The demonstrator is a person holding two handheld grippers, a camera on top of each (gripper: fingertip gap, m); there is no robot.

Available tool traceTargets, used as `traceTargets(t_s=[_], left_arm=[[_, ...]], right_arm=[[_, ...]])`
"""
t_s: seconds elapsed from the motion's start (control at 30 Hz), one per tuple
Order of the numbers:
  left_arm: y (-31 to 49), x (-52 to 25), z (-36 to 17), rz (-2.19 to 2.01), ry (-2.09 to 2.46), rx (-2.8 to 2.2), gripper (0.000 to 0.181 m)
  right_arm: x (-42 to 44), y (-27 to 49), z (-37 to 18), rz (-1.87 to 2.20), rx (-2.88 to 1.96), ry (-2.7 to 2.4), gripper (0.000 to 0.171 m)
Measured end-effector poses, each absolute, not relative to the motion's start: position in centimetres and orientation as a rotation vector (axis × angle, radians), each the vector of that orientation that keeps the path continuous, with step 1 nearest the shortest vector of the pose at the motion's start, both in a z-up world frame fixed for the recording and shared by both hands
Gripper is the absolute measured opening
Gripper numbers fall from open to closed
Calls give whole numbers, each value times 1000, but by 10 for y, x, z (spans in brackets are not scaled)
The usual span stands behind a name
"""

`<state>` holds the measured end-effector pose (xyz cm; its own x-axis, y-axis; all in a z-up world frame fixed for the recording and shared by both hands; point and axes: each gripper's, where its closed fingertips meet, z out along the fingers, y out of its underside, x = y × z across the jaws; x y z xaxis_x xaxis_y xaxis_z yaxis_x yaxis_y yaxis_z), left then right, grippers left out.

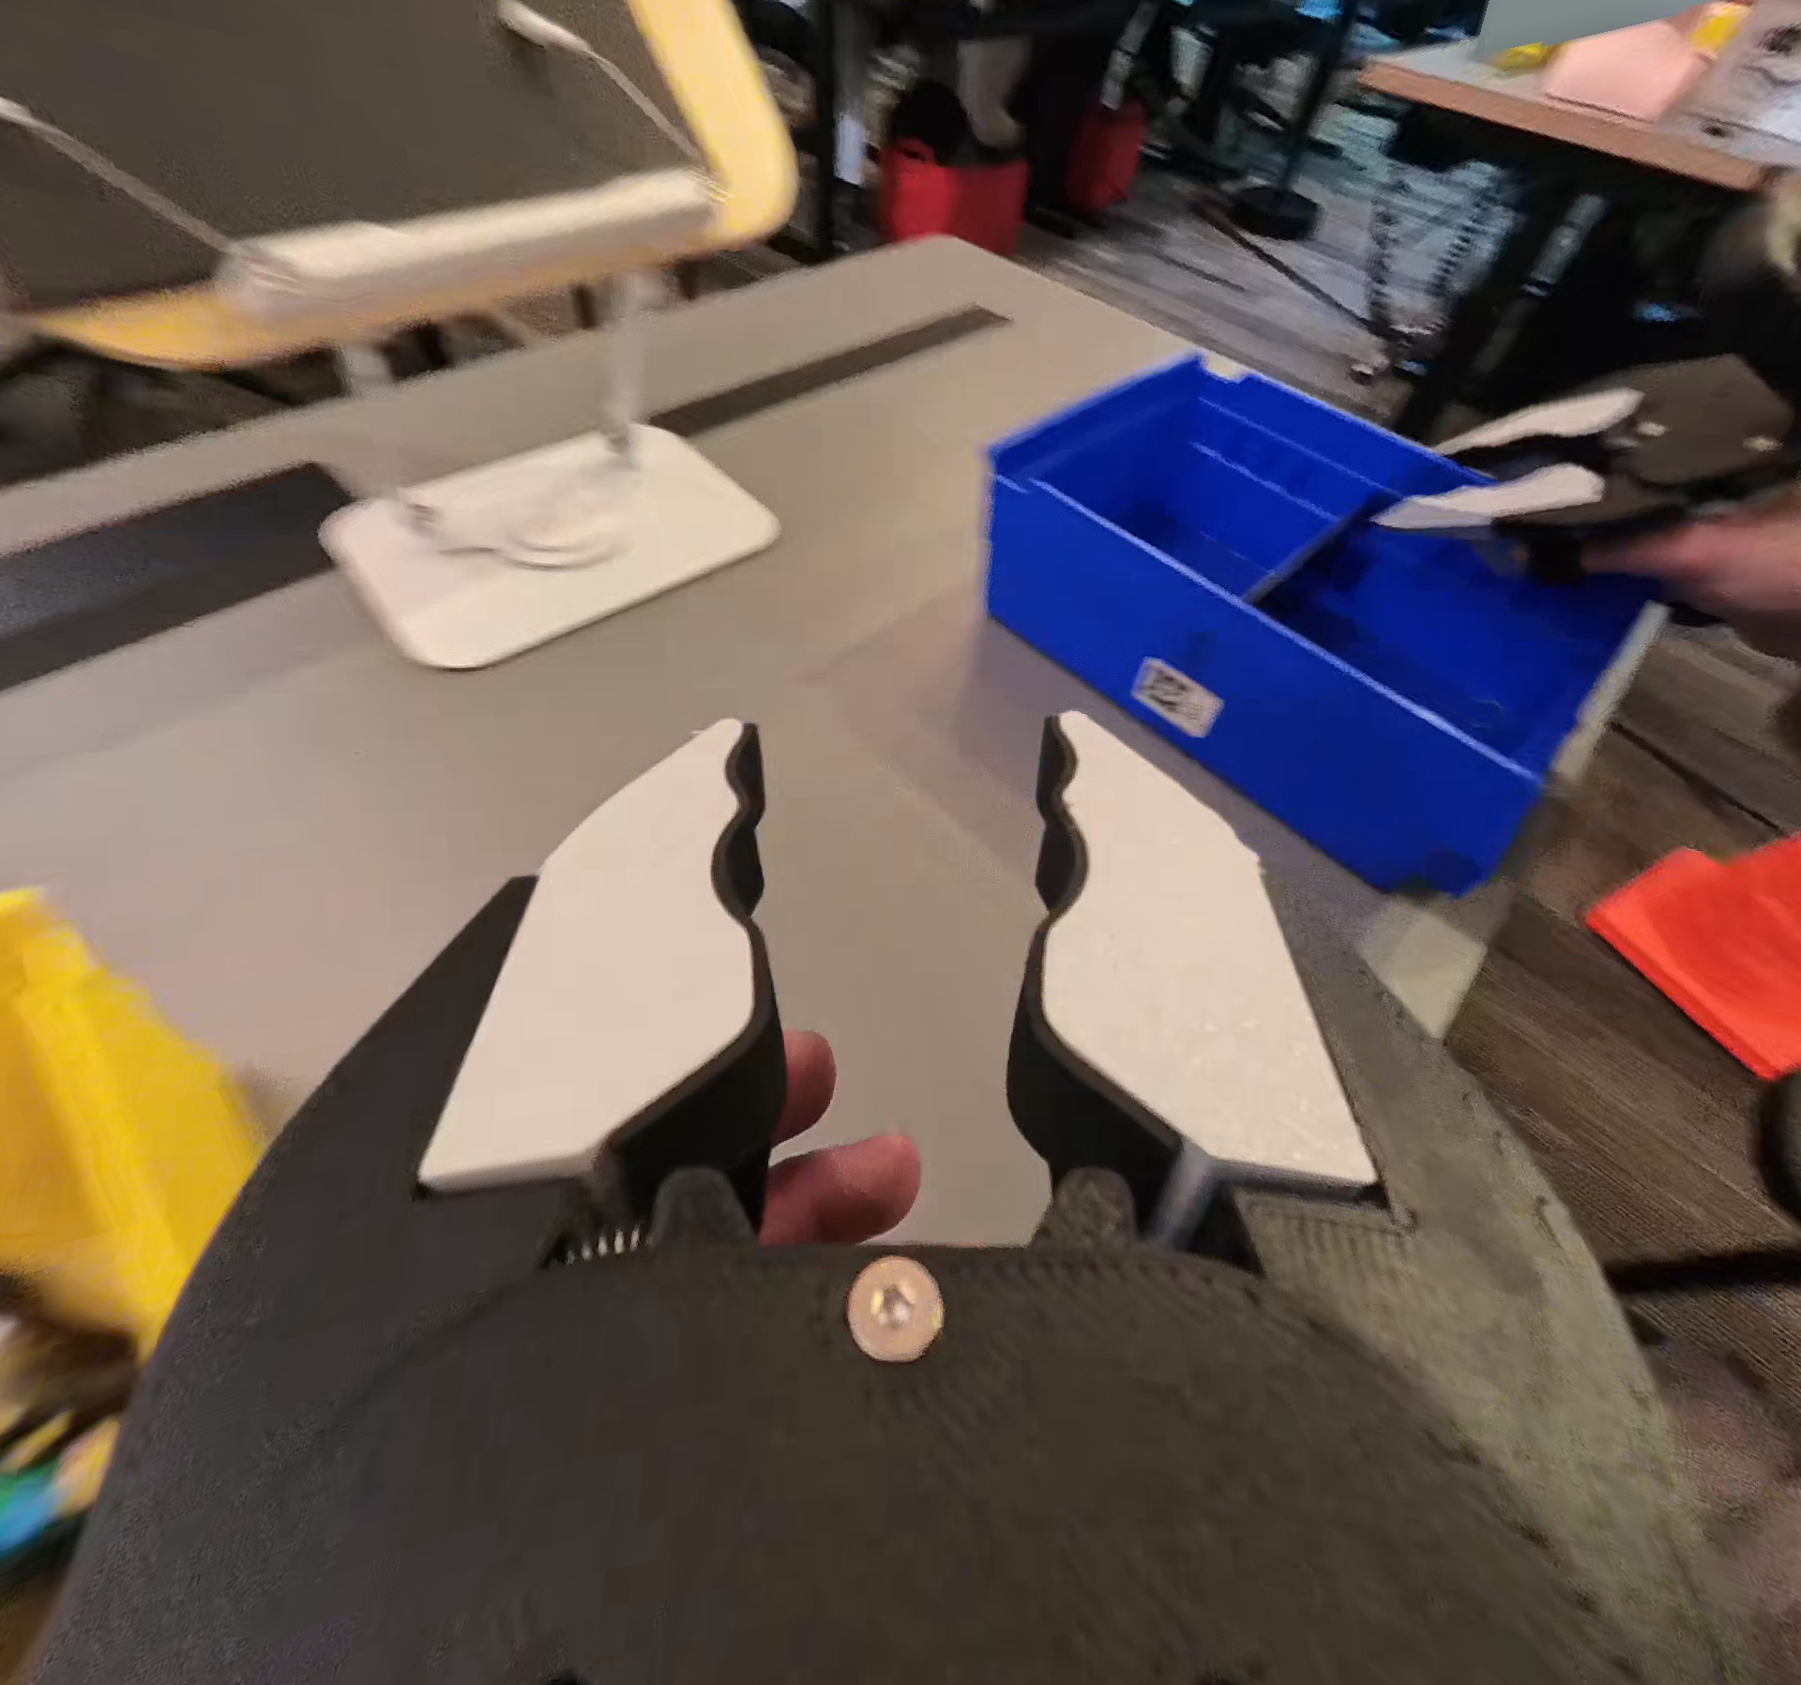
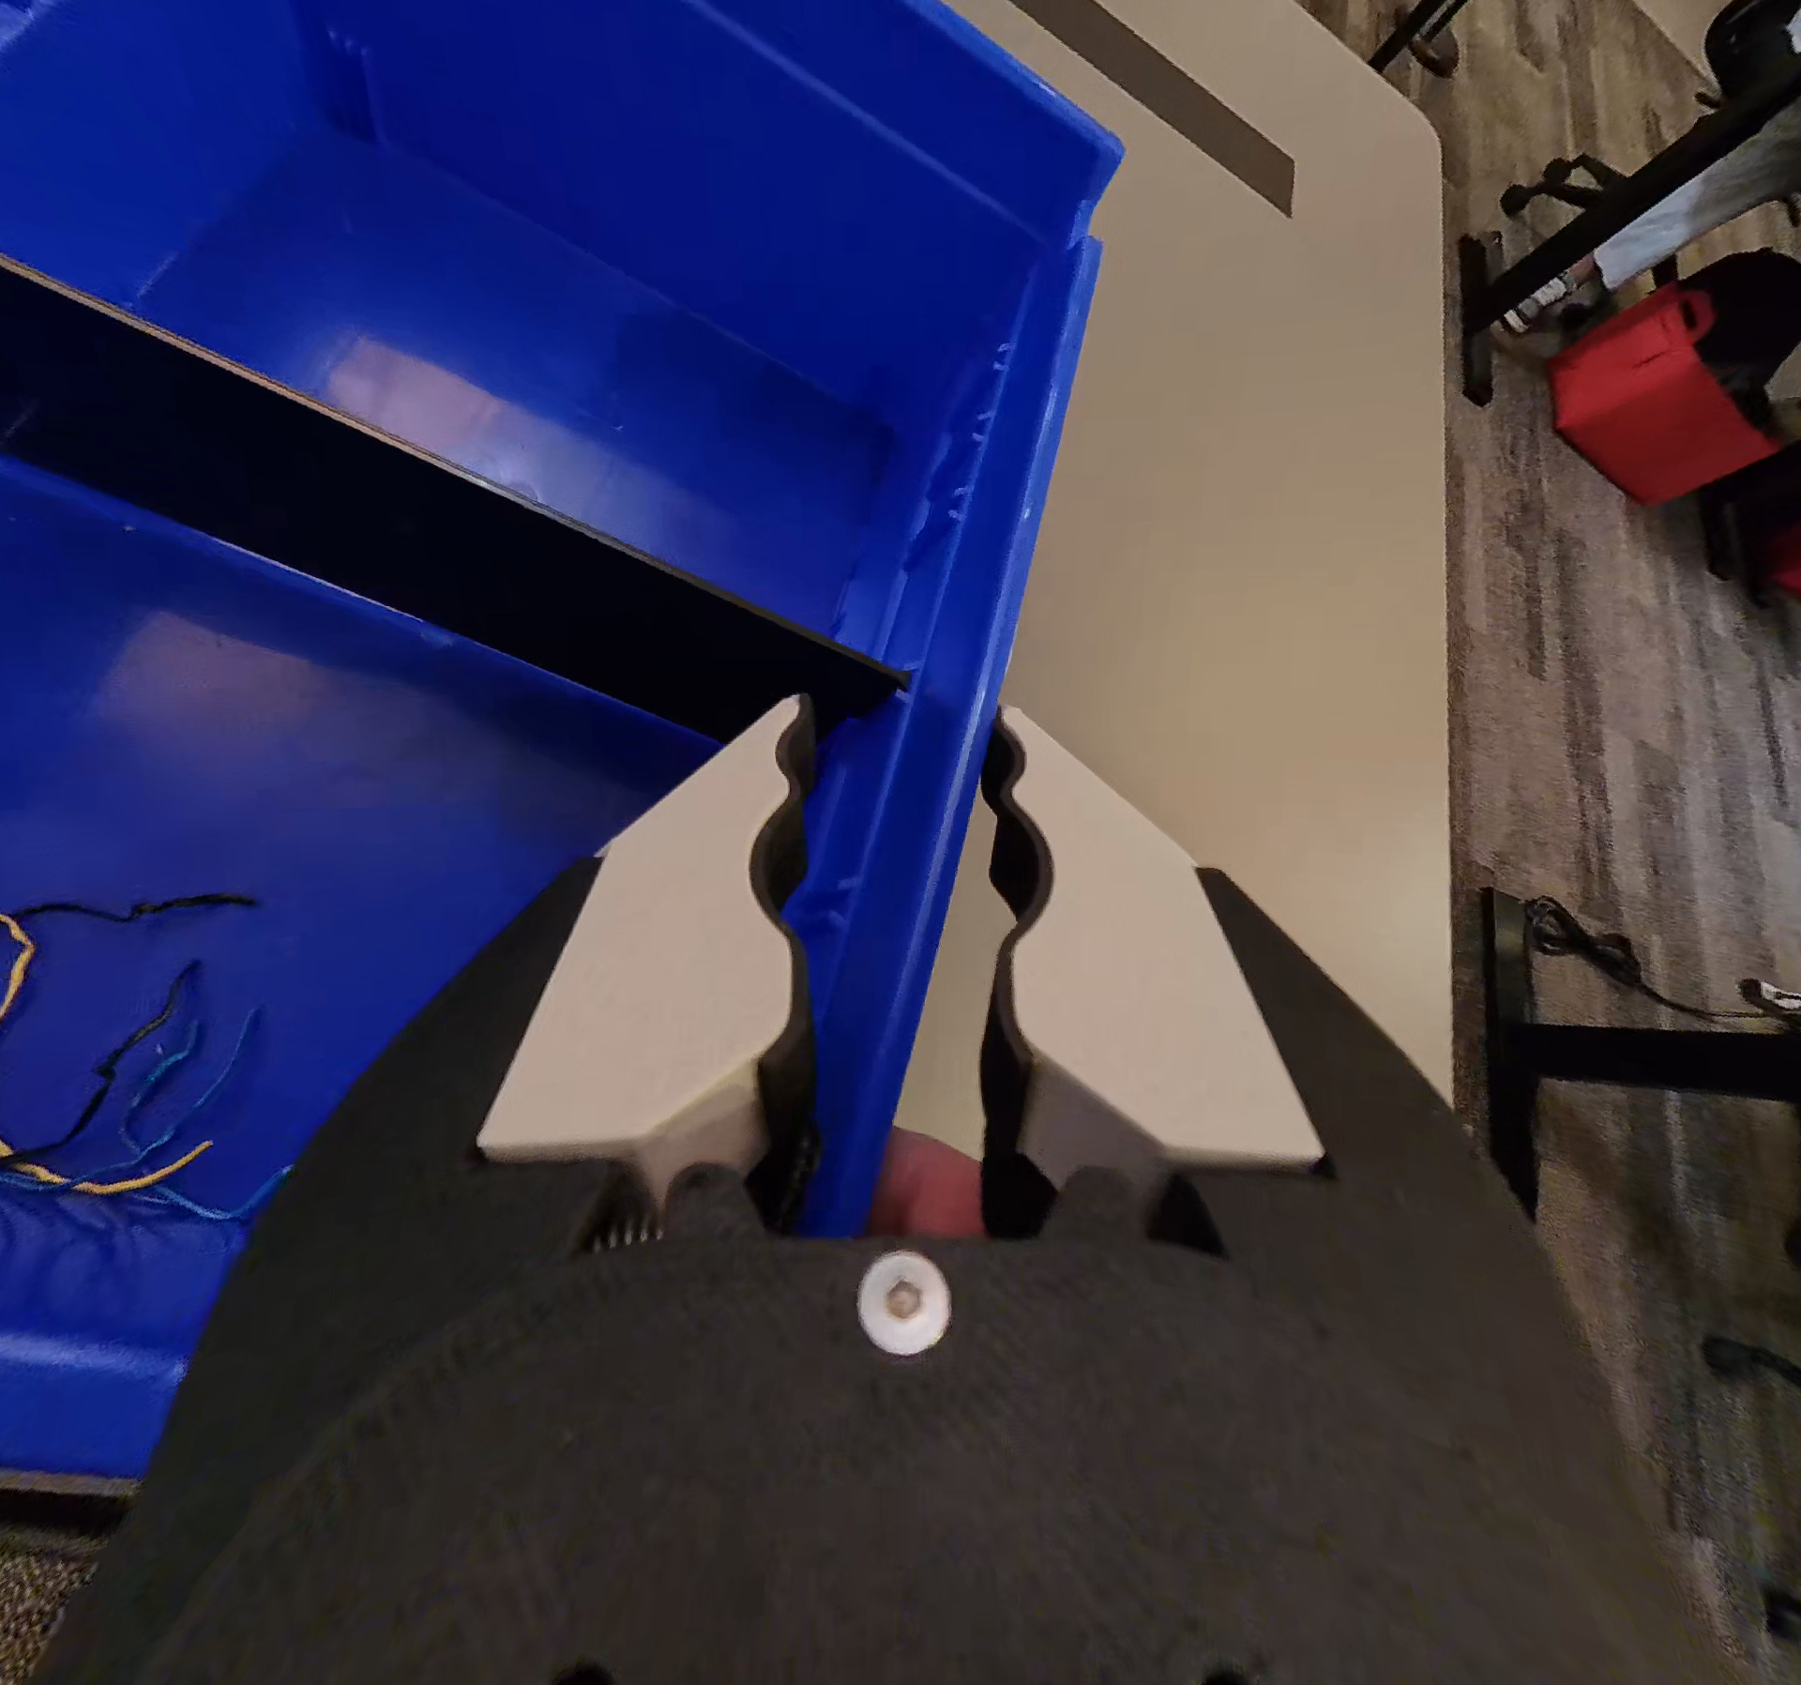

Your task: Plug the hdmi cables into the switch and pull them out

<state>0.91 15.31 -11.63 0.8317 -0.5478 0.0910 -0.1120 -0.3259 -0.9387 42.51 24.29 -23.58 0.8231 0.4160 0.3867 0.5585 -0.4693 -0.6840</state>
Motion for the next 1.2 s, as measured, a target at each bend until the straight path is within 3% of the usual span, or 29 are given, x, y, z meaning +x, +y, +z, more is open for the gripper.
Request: traceTargets(t_s=[0.2,0.47,0.67,1.0,1.2], left_arm=[[137,-142,-86,-60,322,-1884,60],[85,-290,-137,347,198,-2086,73],[60,-328,-188,359,136,-2218,77],[54,-359,-214,352,41,-2285,76],[58,-366,-230,344,34,-2336,54]], right_arm=[[442,250,-238,-260,-2161,-738,33],[446,253,-247,-259,-2225,-763,35],[449,255,-248,-282,-2242,-760,35],[450,257,-249,-298,-2244,-774,37],[449,257,-249,-299,-2243,-777,38]])
